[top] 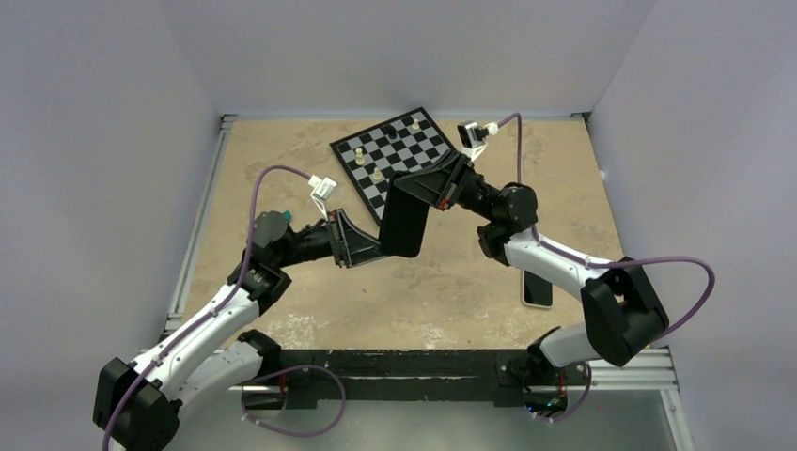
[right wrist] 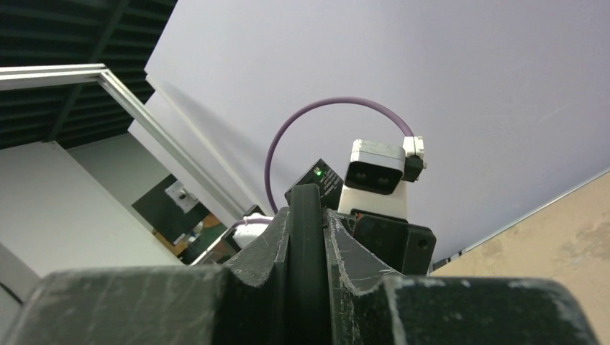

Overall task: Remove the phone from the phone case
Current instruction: Remove the phone case from the phone.

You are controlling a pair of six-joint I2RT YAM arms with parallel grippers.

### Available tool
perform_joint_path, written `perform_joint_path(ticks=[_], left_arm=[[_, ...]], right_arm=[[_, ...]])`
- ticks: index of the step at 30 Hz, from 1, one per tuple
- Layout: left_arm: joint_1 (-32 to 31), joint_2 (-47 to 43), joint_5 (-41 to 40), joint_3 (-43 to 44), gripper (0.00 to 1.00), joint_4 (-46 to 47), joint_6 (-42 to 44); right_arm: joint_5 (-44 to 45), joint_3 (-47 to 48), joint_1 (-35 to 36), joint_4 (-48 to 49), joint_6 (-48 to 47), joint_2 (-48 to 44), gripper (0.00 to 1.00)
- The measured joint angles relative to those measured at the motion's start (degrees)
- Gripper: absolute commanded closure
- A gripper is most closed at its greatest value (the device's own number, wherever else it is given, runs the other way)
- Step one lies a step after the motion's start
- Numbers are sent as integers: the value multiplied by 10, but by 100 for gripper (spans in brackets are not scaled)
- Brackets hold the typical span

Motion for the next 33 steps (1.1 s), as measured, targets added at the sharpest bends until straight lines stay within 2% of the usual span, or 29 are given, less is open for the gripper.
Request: perform_joint_path(ticks=[3,10,11,15,19,22,28,33], left_arm=[[-3,5,-21,-13,55,25,-14],[-10,16,-51,-34,97,101,-33],[-9,19,-55,-35,100,109,-32],[-10,3,-100,-45,100,110,-9],[-47,-62,-229,-52,100,25,44],[-63,-85,-309,-62,100,4,66],[-63,-75,-393,-68,100,6,69],[-63,-83,-416,-71,100,15,75]], right_arm=[[25,-1,9,-2,-18,0,100],[98,-21,27,9,-43,4,100],[108,-21,27,9,-46,5,100],[133,-23,28,1,-52,5,100],[188,-42,42,9,-21,14,100],[246,-52,56,17,15,34,100],[336,-54,60,13,113,95,100],[373,-55,70,3,138,99,100]])
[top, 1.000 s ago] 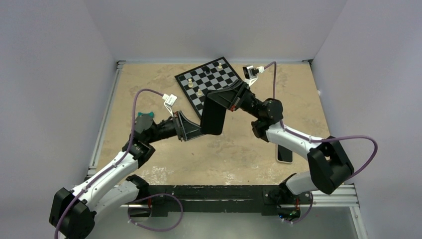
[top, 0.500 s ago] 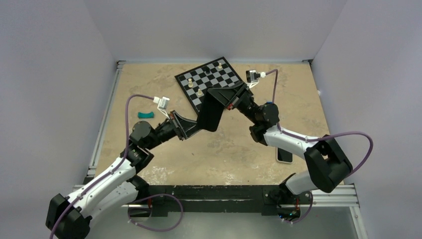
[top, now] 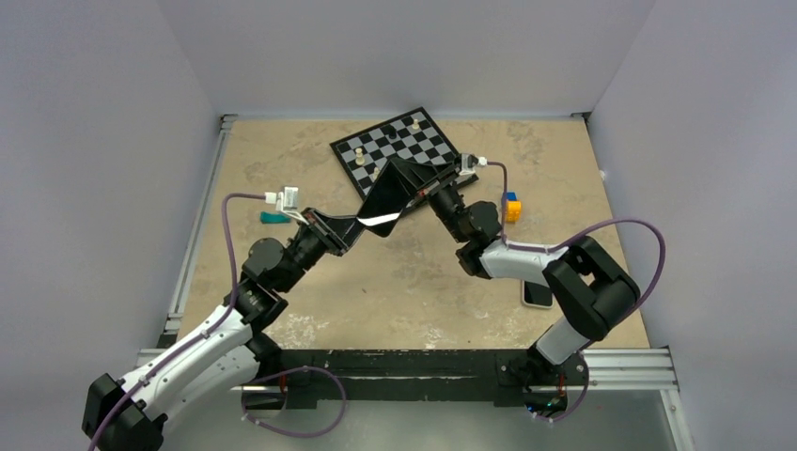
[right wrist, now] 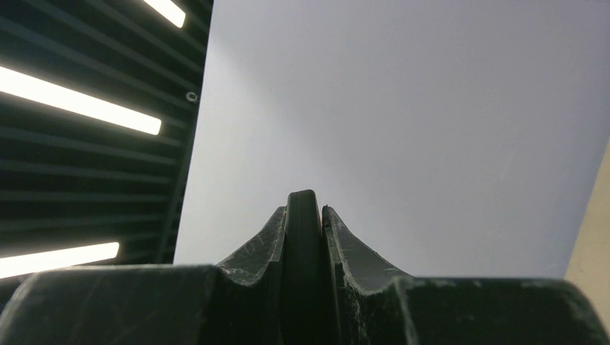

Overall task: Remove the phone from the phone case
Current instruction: Remove the phone case from the phone.

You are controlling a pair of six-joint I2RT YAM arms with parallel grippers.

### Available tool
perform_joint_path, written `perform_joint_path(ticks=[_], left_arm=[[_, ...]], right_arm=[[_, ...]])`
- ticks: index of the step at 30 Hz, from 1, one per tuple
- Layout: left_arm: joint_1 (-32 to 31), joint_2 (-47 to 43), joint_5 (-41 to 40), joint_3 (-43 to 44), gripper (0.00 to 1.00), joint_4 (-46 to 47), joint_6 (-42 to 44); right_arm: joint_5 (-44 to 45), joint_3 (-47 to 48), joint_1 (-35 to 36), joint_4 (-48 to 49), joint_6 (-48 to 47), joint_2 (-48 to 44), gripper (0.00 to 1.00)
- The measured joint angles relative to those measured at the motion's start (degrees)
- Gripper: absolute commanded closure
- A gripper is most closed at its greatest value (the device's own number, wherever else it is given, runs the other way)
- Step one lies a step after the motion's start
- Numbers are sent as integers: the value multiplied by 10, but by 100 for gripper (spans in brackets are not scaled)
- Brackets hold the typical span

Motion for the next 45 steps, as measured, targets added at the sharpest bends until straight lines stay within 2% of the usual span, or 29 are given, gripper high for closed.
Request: perform_joint_path(ticks=[3,4,8,11,13,16,21,24,27,32,36,42,45], left_arm=[[0,-9,0,-8,99,8,5],[0,-11,3,-12,93,11,5],[14,-14,66,-16,61,29,-12],[19,-18,131,0,29,15,-29],[18,-40,170,7,20,-16,-33],[17,-90,195,10,18,-87,-16],[21,-174,202,19,22,-197,47],[21,-183,226,17,14,-204,62],[21,-172,247,-4,11,-144,49],[21,-93,252,-26,20,-17,1],[21,-22,252,-26,20,70,-20],[21,12,240,-47,5,183,-33],[21,5,243,-55,4,203,-19]], right_arm=[[9,0,6,0,5,0,100],[6,0,6,0,3,0,100],[-15,-1,5,0,-21,-19,100],[-46,-19,2,4,-40,-64,100],[-71,-35,2,9,-53,-100,100],[-99,-47,-2,4,-71,-135,100],[-116,-49,-44,-7,-71,-159,100],[-113,-47,-56,-9,-71,-169,100],[-105,-38,-49,-21,-71,-168,100],[-60,-19,-10,-62,-82,-167,100],[-32,-4,11,-70,-89,-152,100],[-7,7,14,-65,-88,-99,100],[-7,8,14,-84,-97,-96,100]])
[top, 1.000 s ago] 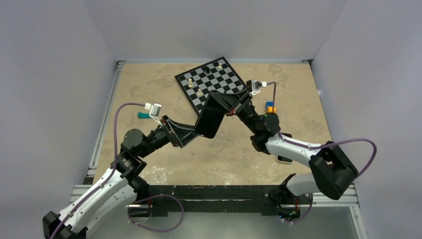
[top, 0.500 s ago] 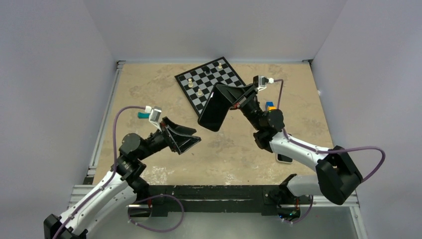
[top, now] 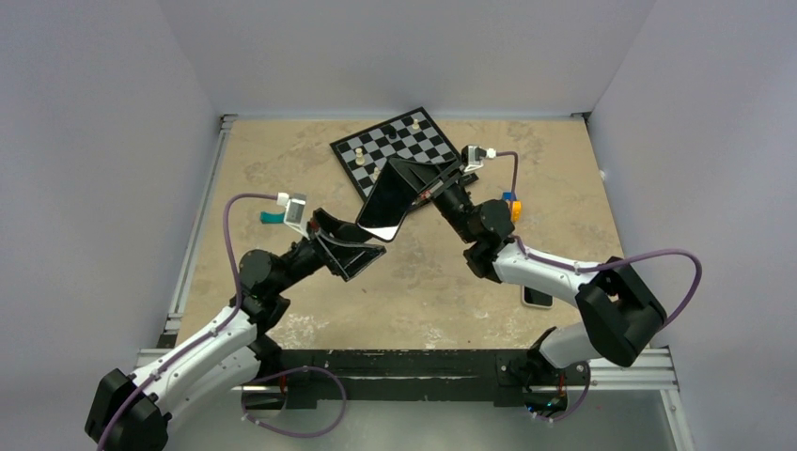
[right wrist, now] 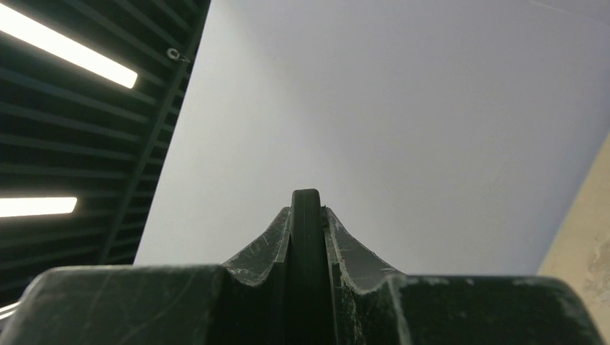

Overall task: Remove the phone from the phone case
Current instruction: Remove the phone case from the phone.

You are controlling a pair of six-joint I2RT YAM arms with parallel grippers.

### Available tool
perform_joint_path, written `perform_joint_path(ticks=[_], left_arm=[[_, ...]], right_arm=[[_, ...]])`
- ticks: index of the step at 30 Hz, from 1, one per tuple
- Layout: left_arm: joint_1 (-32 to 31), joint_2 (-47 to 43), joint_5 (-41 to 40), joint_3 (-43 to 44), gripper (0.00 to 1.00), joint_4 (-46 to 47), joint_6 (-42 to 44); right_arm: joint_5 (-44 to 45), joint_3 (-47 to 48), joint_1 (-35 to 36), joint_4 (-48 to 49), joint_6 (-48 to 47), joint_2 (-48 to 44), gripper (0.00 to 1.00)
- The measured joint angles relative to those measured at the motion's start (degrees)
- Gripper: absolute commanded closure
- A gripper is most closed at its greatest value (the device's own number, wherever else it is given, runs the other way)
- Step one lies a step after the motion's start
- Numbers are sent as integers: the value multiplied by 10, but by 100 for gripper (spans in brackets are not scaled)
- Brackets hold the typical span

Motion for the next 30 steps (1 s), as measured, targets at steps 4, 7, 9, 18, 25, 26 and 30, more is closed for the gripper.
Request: perform_joint_path(ticks=[4,7,9,18,25,26,30], left_arm=[[0,0,4,-5,11,31,12],[0,17,3,-14,20,67,11],[0,31,3,-18,31,84,11],[-1,38,-18,-11,38,75,19],[0,66,-3,-11,7,99,10],[0,66,-2,-12,6,102,10],[0,56,-2,-17,12,112,10]], right_arm=[[0,6,0,-15,-14,0,100],[-1,12,0,-16,-21,0,100],[-1,17,0,-16,-24,0,100],[-6,27,2,-23,-29,-1,100],[-2,16,5,1,-29,-1,100],[-2,16,7,1,-29,-1,100],[-9,16,12,-8,-30,-1,100]])
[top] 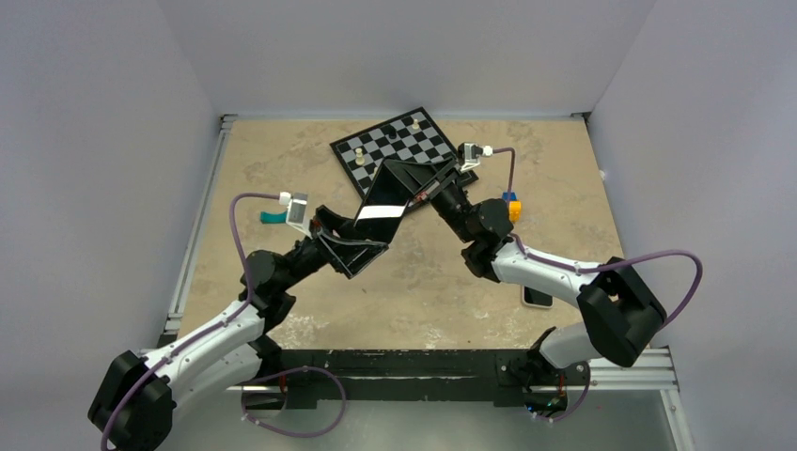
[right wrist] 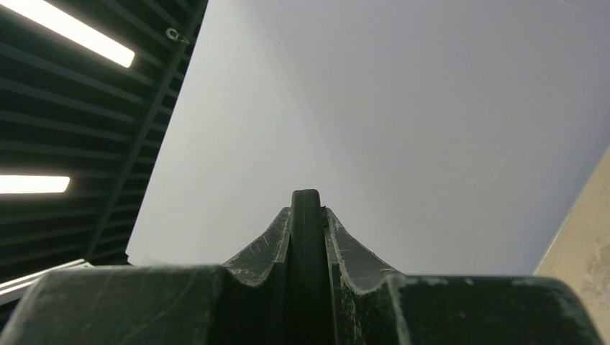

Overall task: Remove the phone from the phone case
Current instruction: Remove the phone case from the phone.

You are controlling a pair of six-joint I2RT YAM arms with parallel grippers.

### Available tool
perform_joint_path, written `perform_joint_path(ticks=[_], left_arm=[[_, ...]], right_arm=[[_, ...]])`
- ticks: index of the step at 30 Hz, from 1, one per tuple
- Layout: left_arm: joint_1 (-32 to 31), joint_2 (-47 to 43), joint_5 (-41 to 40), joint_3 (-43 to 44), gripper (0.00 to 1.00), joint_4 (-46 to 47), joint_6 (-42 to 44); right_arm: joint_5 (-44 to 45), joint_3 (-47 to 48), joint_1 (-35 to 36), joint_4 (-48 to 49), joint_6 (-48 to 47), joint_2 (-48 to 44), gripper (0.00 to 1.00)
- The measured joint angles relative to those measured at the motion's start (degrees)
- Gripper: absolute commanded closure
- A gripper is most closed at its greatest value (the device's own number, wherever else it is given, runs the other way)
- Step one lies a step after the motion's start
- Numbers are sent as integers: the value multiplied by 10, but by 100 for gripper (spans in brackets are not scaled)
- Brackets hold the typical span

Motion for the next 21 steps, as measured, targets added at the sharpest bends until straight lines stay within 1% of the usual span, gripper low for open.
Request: perform_joint_path(ticks=[2,5,6,10,12,13,15,16,18,19,21], left_arm=[[0,-1,-2,0,20,0,0],[0,5,-4,8,44,-5,-2],[0,9,-1,14,55,-8,-4],[-2,19,13,38,80,-17,-11],[-3,15,16,38,97,-28,-19],[-5,9,17,37,100,-40,-31],[-6,-5,20,35,100,-65,-49],[-8,-15,27,35,100,-73,-50],[-9,-36,38,34,100,-92,-50],[-8,-45,41,35,100,-99,-49],[-7,-57,47,35,100,-104,-45]], right_arm=[[-6,0,2,-5,-1,0,100],[-6,0,7,-7,-5,0,100],[-5,0,7,-7,-9,-1,100],[-5,0,7,-19,-25,-4,100],[-19,0,5,-35,-43,-17,100],[-34,0,3,-44,-57,-27,100],[-70,2,1,-78,-112,-62,100],[-87,7,0,-113,-139,-81,100],[-122,30,-2,-194,-188,-110,95],[-148,52,-4,-240,-216,-119,92],[-209,98,-12,-314,-262,-124,89]])
